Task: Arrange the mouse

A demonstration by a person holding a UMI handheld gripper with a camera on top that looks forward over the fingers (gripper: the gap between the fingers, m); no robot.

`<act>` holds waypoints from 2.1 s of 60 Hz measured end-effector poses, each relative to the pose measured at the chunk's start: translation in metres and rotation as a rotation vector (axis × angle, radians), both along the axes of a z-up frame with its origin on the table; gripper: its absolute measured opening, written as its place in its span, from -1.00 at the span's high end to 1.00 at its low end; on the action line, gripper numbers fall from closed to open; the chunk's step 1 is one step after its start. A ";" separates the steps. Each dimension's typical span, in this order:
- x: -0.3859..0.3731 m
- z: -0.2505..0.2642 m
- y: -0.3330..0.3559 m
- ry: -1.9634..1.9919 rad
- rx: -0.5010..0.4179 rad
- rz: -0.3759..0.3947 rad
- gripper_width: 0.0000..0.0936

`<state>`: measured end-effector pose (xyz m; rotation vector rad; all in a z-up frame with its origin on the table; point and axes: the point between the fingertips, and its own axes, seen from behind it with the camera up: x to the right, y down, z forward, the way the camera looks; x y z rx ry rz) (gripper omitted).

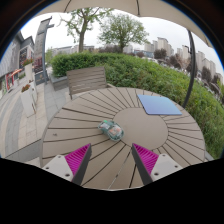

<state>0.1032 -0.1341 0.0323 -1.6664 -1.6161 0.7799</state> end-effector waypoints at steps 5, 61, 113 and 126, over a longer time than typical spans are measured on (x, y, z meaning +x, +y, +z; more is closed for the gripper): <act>-0.019 -0.013 0.003 -0.006 -0.005 -0.002 -0.78; -0.124 -0.046 0.045 -0.041 -0.019 -0.028 0.08; -0.304 -0.041 0.315 -0.010 0.045 -0.149 -0.18; -0.262 0.011 0.303 -0.043 0.027 -0.127 -0.82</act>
